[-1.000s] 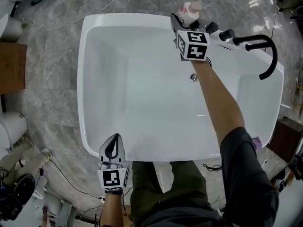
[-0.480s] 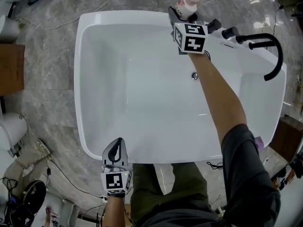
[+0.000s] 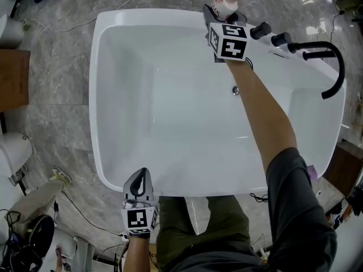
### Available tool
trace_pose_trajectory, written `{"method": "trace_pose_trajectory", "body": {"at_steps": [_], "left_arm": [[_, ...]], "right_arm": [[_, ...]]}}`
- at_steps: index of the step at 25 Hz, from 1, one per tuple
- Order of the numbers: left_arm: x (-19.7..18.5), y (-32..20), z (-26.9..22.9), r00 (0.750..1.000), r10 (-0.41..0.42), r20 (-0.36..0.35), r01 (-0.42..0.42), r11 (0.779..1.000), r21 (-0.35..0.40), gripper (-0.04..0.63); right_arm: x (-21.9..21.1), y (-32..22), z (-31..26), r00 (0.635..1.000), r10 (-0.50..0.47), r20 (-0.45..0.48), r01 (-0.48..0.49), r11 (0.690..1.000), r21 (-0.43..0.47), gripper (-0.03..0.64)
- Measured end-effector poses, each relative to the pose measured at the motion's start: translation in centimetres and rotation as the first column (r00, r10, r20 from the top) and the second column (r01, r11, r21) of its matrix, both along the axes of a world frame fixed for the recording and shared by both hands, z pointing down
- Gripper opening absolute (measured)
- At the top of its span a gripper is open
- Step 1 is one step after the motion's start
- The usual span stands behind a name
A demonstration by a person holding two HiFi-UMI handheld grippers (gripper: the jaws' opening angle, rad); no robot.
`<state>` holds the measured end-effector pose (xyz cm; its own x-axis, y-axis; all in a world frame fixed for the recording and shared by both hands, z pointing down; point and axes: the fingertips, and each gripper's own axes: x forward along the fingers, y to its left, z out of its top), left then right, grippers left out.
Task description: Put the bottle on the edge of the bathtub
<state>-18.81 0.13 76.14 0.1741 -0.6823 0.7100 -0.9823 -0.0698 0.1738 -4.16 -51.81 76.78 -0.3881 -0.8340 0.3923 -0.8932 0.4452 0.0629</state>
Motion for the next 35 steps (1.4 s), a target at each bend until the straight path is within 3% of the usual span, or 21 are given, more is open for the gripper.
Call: {"method": "trace_pose_trajectory", "body": {"at_steps": [21, 35], "left_arm": [[-0.3, 0.2, 0.0, 1.000, -0.017, -0.007, 0.017, 1.000, -0.006, 0.003], [0.9, -0.8, -3.9, 1.000, -0.011, 0.019, 0.010, 0.999, 0.050, 0.003]], "right_arm": [[-0.8, 0.1, 0.6, 0.999, -0.025, -0.027, 0.024, 1.000, -0.013, 0.242], [2.4, 4.0, -1.0, 1.000, -0.019, -0.013, 0.018, 0.998, -0.066, 0.245]]}}
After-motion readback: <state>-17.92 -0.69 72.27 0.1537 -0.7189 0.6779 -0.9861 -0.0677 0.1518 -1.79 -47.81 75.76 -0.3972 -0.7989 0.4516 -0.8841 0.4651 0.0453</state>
